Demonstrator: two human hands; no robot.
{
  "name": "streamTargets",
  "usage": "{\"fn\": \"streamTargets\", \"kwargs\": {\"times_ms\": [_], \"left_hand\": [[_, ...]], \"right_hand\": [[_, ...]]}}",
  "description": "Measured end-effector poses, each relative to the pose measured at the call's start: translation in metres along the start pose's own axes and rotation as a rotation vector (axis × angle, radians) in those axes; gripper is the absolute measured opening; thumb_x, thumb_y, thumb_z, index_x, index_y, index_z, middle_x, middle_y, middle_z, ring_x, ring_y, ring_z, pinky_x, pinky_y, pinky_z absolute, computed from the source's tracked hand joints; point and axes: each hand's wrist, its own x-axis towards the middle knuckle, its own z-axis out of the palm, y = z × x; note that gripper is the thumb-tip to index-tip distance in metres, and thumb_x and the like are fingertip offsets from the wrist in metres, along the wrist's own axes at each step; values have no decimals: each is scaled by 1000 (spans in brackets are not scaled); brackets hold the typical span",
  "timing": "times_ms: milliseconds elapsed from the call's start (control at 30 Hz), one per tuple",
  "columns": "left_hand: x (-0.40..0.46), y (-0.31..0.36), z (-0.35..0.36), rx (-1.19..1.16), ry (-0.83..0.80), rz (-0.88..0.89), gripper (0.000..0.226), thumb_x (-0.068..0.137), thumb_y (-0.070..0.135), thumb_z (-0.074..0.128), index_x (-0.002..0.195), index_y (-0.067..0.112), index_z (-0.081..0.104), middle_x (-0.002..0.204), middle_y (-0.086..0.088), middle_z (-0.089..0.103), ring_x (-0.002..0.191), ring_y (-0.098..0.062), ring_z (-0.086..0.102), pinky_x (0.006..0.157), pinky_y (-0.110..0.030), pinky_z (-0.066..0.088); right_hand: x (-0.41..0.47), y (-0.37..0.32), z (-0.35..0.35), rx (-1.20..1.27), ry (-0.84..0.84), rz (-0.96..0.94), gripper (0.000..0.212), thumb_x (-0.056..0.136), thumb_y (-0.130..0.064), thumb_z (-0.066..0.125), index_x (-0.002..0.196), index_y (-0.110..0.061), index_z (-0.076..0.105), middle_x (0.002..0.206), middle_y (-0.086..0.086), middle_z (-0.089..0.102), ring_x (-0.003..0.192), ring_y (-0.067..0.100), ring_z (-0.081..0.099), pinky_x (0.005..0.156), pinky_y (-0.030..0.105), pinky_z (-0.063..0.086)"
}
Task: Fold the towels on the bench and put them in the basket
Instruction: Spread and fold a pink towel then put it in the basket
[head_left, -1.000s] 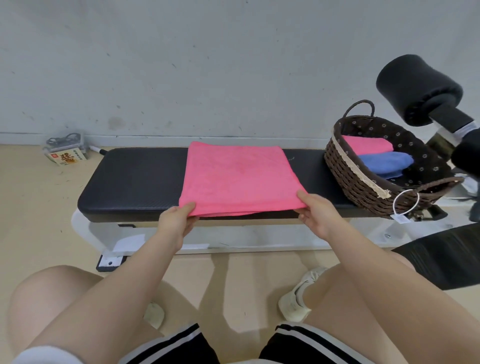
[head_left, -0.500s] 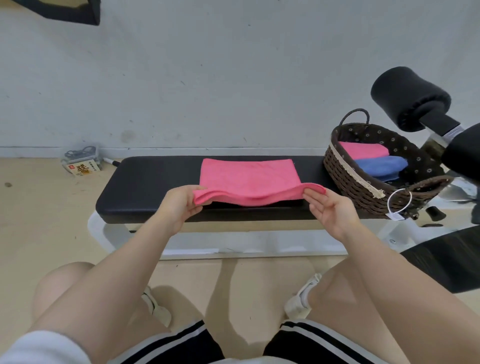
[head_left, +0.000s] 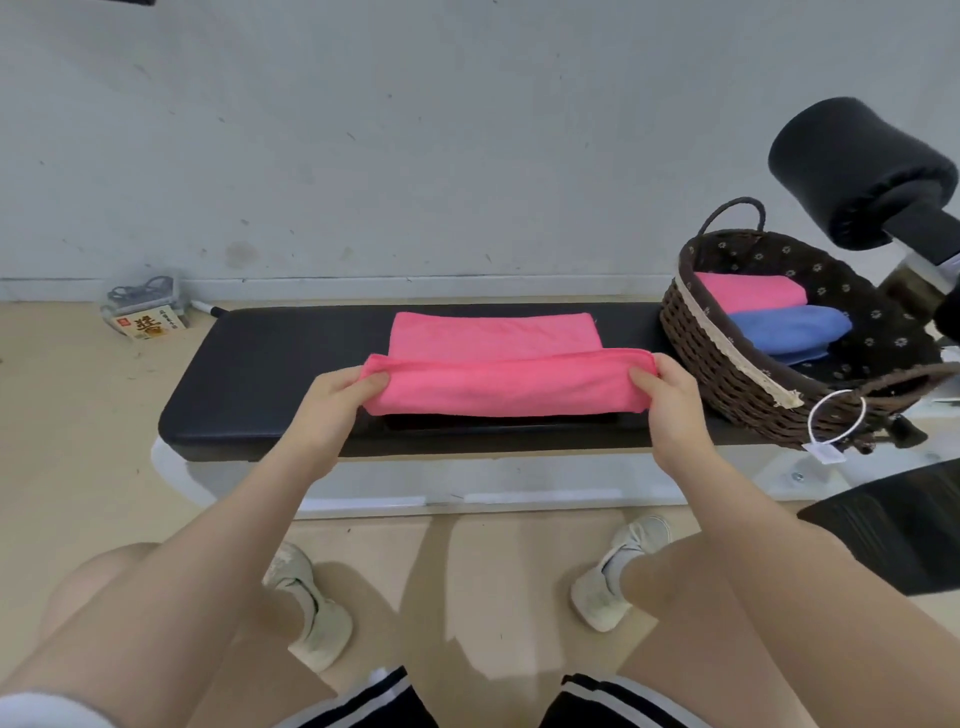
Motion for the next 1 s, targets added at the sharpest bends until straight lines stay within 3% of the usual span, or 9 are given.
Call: {"fn": "streamTargets", "kwargs": {"times_ms": [167,333,467,567,700,767,900,1000], "left_hand": [[31,-3,9,-36,79,-15,27,99,19,38,94,27,63,93,5,63,83,-11,57,71,-27,46],[75,-10,18,47,85,-81,25,98,25,42,87,21,63,90,3,63,83,-16,56,78,-34,44],[117,-10,24,78,75,-181,26,96,28,43,86,12,60,86,-5,60,80,-21,55,77,-36,43],[144,-13,26,239,80,-175,22,96,31,39,85,16,51,85,-8,51,78,-21,47,71,-35,38],[159,-15,33,568,115,-85,35,99,27,34,68,11,36,69,-1,42,63,-15,37,55,-29,27],[162,-16,36,666,136,-55,39,99,29,33,65,12,33,66,-1,42,62,-15,38,53,-30,28],[161,-22,38,861,200,-31,42,98,33,34,62,12,33,65,-4,46,66,-25,45,58,-32,31],[152,-20,40,1092,236,-17,29,97,32,37,81,9,43,83,-12,57,70,-30,49,58,-33,35]], "right_hand": [[32,0,15,-73,6,-25,14,92,-9,48,87,-1,58,78,2,53,75,13,46,66,30,34],[70,7,26,-454,26,16,27,91,-18,45,66,-8,46,64,0,43,62,14,37,58,31,28],[96,10,37,-567,78,103,37,90,-15,41,56,-16,27,57,0,31,56,15,28,53,31,21],[111,10,43,-607,122,182,39,91,-18,38,54,-16,28,57,0,33,54,15,28,52,30,21],[118,16,43,-778,139,168,41,93,-23,39,54,-12,34,58,3,40,54,19,35,48,29,21],[119,18,42,-848,155,139,41,94,-26,40,57,-9,42,60,5,44,59,25,41,49,30,23],[118,20,48,-970,164,137,29,92,-27,42,83,-4,58,78,9,55,70,28,47,59,29,32],[115,18,50,-1049,137,146,21,90,-21,45,102,-7,54,95,11,57,80,29,50,64,32,38]]}}
